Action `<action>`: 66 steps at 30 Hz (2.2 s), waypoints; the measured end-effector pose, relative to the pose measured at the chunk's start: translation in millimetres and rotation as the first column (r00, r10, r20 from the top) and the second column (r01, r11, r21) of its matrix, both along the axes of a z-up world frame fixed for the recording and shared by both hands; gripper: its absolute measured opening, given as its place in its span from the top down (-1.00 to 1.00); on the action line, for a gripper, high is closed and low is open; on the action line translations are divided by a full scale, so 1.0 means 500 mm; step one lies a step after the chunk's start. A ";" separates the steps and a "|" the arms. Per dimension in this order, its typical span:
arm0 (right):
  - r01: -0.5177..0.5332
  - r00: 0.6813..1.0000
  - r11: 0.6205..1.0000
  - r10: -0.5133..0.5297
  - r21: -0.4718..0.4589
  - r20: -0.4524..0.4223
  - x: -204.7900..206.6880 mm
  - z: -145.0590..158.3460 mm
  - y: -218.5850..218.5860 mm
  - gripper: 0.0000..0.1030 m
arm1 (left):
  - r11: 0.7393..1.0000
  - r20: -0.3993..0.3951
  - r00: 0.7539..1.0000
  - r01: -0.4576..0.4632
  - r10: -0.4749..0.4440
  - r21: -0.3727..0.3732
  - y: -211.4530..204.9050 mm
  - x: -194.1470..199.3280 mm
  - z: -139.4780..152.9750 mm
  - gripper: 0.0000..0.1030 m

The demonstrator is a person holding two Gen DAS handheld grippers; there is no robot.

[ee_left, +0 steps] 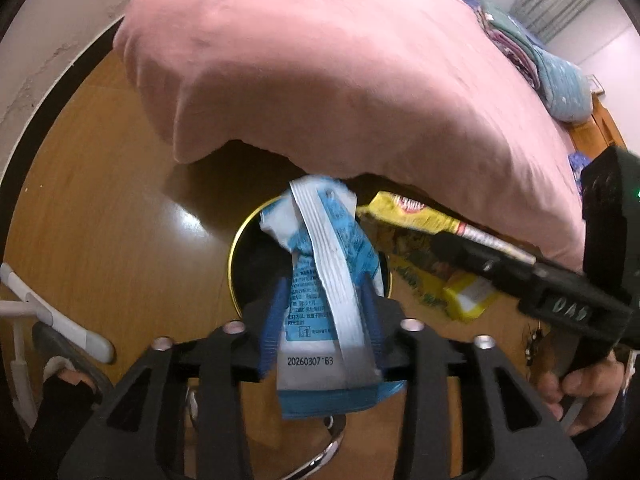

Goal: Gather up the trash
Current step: 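Carry both items over the black bin and open both tools to drop them, then swing both tools back to the desk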

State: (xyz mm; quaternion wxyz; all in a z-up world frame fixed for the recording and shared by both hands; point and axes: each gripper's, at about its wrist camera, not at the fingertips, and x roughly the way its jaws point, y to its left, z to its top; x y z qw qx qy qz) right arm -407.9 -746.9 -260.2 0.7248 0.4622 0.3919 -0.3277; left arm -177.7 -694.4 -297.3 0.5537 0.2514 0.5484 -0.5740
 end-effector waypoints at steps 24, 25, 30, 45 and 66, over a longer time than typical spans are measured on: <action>-0.068 0.997 0.989 0.070 -0.128 0.013 0.075 0.110 0.034 -0.75 | 0.980 0.139 0.987 -0.058 0.085 -0.190 0.107 0.022 0.230 -0.76; -0.086 0.996 0.985 0.090 -0.150 0.018 0.085 0.136 0.042 -0.75 | 0.978 0.151 0.985 -0.056 0.088 -0.201 0.118 0.022 0.248 -0.77; -0.215 0.971 0.931 0.236 -0.294 0.038 0.173 0.301 0.114 -0.78 | 0.961 0.243 0.960 -0.071 0.138 -0.266 0.214 0.040 0.375 -0.78; -0.645 0.651 0.635 0.748 -0.424 0.131 0.644 0.592 0.522 -0.83 | 0.768 0.398 0.658 -0.520 0.639 -0.373 0.883 0.378 0.647 -0.81; -0.952 0.033 0.017 0.998 -0.305 -0.049 1.131 0.571 1.220 -0.46 | 0.329 0.344 0.209 -0.881 0.916 -0.340 1.500 0.549 0.559 -0.82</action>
